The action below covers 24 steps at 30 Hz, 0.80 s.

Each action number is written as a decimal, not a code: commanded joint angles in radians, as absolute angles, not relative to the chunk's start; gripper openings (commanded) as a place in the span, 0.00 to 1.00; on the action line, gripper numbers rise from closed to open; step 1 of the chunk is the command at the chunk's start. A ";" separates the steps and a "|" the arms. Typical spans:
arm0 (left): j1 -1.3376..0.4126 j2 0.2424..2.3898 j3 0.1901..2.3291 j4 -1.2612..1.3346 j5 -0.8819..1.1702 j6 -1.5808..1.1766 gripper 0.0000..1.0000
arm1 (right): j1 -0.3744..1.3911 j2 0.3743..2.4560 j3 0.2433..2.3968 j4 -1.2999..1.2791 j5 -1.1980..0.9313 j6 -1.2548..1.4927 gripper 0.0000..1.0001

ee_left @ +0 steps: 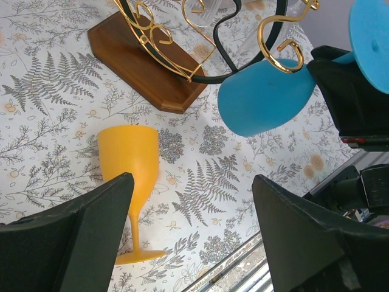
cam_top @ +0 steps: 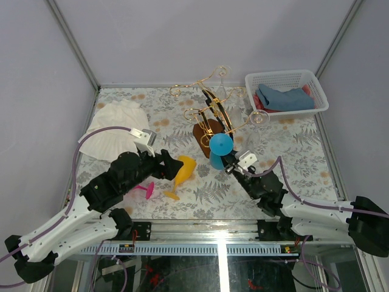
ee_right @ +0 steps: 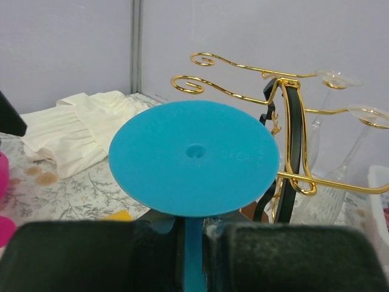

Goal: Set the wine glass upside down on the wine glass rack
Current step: Turn the wine glass upside down at the wine rack.

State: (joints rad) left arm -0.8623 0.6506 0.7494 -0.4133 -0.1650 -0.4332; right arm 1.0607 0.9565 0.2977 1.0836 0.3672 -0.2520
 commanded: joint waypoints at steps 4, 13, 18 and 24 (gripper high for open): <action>-0.864 0.646 0.744 -0.367 -0.179 -0.410 0.79 | 1.034 1.002 0.399 1.065 0.437 -0.275 0.00; -0.864 0.655 0.750 -0.367 -0.179 -0.407 0.79 | 0.981 1.056 0.439 1.013 0.397 -0.211 0.00; -0.864 0.658 0.750 -0.368 -0.181 -0.408 0.79 | 0.961 1.095 0.468 0.986 0.365 -0.188 0.00; -0.864 0.656 0.750 -0.370 -0.184 -0.405 0.79 | 0.937 1.134 0.480 0.998 0.323 -0.160 0.01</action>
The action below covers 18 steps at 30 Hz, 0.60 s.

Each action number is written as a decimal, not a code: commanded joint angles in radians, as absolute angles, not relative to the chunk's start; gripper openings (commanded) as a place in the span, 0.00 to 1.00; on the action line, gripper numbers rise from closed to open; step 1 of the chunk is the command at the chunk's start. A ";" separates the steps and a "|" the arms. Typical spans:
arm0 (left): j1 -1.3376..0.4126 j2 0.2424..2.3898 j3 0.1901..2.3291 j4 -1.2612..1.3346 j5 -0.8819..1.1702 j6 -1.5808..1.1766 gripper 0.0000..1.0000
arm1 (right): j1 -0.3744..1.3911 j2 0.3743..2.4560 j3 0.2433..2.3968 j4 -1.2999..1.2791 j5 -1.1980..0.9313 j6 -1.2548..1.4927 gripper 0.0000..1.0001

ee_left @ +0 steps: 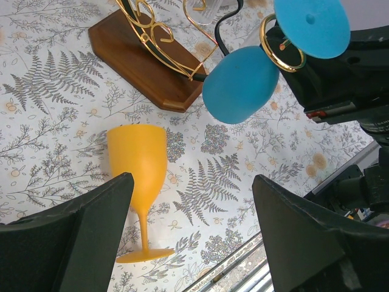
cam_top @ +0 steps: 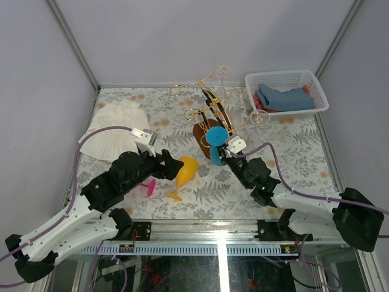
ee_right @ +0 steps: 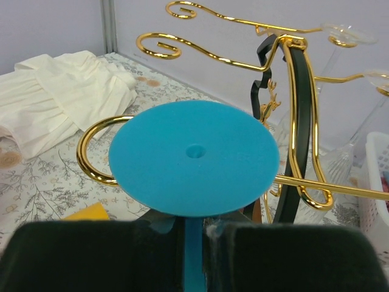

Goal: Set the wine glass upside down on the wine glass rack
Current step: Turn the wine glass upside down at the wine rack.

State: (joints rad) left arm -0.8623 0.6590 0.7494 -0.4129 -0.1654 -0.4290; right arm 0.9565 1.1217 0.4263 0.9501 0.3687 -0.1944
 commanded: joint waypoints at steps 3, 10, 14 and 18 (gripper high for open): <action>-0.864 0.658 0.750 -0.370 -0.185 -0.405 0.80 | 0.932 1.152 0.481 1.012 0.287 -0.161 0.02; -0.864 0.656 0.750 -0.370 -0.183 -0.408 0.80 | 0.921 1.180 0.478 1.050 0.218 -0.157 0.03; -0.864 0.652 0.749 -0.370 -0.184 -0.409 0.80 | 0.915 1.194 0.477 1.066 0.192 -0.156 0.05; -0.864 0.652 0.750 -0.370 -0.183 -0.408 0.80 | 0.910 1.209 0.480 1.084 0.165 -0.153 0.09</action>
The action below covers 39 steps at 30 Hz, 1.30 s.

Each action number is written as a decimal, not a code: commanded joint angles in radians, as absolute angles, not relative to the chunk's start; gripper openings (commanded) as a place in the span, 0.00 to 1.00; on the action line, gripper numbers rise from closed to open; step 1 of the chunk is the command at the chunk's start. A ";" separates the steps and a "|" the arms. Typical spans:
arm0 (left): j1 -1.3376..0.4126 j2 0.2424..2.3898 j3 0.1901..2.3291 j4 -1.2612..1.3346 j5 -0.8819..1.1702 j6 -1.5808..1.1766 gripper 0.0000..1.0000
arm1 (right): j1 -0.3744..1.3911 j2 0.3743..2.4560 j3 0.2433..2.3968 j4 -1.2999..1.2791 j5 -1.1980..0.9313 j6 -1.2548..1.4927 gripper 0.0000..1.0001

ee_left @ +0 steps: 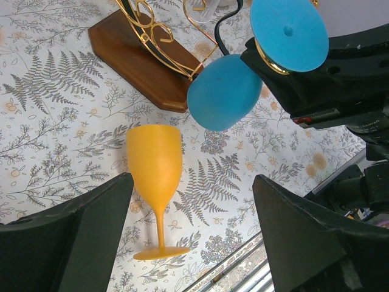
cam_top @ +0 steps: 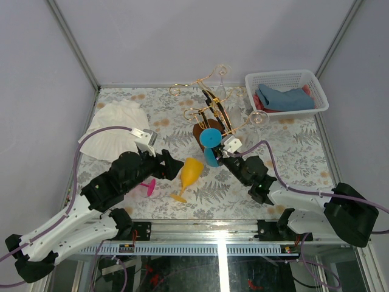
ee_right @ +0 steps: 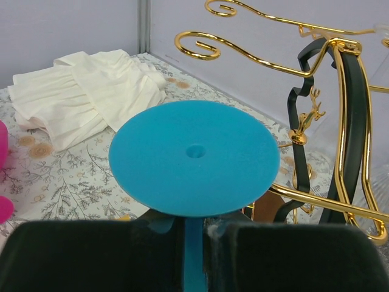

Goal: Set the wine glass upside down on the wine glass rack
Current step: Turn the wine glass upside down at the wine rack.

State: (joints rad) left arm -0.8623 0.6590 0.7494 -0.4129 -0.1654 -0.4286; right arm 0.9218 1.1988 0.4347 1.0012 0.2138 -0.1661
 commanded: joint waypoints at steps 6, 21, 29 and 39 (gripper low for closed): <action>-0.864 0.649 0.749 -0.371 -0.183 -0.407 0.80 | 0.907 1.233 0.490 1.105 0.105 -0.134 0.13; -0.864 0.643 0.750 -0.374 -0.182 -0.408 0.80 | 0.906 1.253 0.465 1.192 -0.017 -0.103 0.23; -0.864 0.640 0.748 -0.374 -0.184 -0.408 0.80 | 0.907 1.258 0.465 1.199 -0.050 -0.096 0.23; -0.864 0.638 0.749 -0.374 -0.183 -0.407 0.80 | 0.906 1.244 0.449 1.203 -0.098 -0.088 0.27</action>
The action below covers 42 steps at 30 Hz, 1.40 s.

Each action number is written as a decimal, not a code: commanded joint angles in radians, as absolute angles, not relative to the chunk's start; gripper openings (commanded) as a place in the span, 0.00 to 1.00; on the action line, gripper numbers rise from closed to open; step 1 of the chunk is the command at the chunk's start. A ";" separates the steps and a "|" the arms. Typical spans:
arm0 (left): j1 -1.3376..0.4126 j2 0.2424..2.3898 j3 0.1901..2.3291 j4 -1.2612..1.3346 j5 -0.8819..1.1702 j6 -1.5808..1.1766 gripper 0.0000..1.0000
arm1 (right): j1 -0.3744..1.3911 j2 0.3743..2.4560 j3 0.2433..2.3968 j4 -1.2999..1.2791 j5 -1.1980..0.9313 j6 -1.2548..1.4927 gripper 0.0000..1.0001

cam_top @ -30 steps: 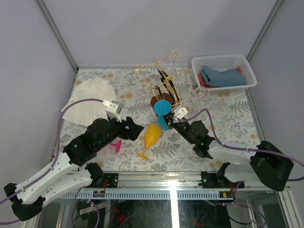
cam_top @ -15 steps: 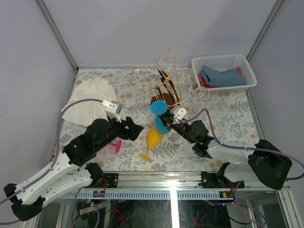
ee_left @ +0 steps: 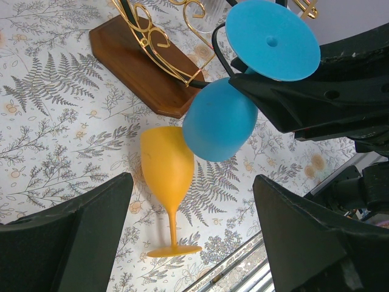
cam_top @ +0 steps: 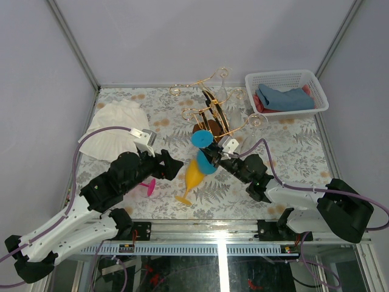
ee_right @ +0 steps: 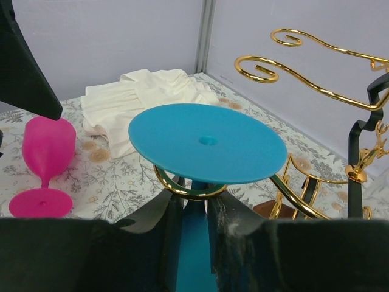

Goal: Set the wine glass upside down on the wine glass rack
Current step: Turn the wine glass upside down at the wine rack.

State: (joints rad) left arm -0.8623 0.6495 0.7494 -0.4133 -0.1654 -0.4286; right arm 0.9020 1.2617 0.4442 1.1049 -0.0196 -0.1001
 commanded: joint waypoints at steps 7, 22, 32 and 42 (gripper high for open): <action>-0.864 0.639 0.749 -0.373 -0.184 -0.407 0.80 | 0.906 1.249 0.460 1.203 -0.113 -0.092 0.29; -0.864 0.633 0.749 -0.375 -0.193 -0.406 0.80 | 0.906 1.323 0.456 1.342 -0.087 -0.106 0.21; -0.862 0.631 0.747 -0.374 -0.195 -0.407 0.81 | 0.905 1.371 0.440 1.438 -0.099 -0.118 0.28; -0.862 0.639 0.747 -0.373 -0.195 -0.406 0.82 | 0.906 1.471 0.408 1.621 -0.039 -0.129 0.35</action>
State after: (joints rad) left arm -0.8623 0.6415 0.7494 -0.4133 -0.1768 -0.4282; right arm 0.9024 1.4414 0.4099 1.4521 -0.0692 -0.1093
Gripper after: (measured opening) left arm 0.816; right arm 0.341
